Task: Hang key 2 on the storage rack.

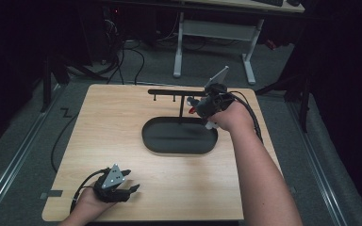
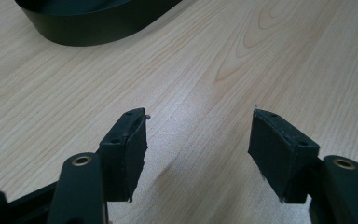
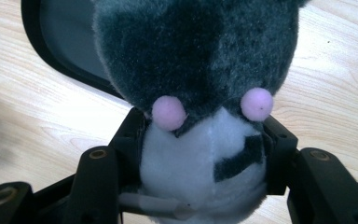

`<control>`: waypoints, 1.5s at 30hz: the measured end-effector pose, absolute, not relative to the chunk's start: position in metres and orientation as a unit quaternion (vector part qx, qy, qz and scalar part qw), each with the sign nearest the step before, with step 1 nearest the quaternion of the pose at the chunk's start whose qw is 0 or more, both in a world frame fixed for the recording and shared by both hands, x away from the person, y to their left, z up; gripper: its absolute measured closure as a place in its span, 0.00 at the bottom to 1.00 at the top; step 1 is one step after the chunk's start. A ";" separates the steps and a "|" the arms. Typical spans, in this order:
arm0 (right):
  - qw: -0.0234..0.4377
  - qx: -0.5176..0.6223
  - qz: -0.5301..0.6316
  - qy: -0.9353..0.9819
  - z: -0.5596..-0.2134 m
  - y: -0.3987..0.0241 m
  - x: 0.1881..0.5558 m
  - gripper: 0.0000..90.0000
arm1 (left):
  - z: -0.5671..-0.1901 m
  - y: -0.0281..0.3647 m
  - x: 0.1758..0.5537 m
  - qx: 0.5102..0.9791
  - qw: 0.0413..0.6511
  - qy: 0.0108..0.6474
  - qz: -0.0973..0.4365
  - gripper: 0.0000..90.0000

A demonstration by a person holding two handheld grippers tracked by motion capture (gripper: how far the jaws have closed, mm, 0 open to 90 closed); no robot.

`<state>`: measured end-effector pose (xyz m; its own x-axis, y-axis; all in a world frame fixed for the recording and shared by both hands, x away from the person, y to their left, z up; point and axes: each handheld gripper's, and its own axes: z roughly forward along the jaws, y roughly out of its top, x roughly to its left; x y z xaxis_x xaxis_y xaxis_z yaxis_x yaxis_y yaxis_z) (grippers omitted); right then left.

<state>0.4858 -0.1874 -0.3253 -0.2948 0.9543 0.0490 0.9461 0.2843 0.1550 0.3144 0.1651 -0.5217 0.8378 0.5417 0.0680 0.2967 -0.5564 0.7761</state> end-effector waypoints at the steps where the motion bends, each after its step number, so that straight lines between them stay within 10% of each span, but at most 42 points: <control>1: 0.026 0.596 0.077 0.799 -0.326 -0.187 0.487 0.52 | -0.522 0.165 0.314 0.868 0.406 0.241 0.152 0.41; 45: 0.049 0.610 0.070 0.788 -0.390 -0.174 0.509 0.52 | -0.524 0.163 0.313 0.876 0.400 0.228 0.143 0.41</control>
<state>0.5090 -0.1737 -0.3896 -0.2519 0.9677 0.0071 0.9539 0.2471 0.1702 0.3128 0.1629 -0.5236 0.8552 0.5139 0.0676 0.2856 -0.5760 0.7659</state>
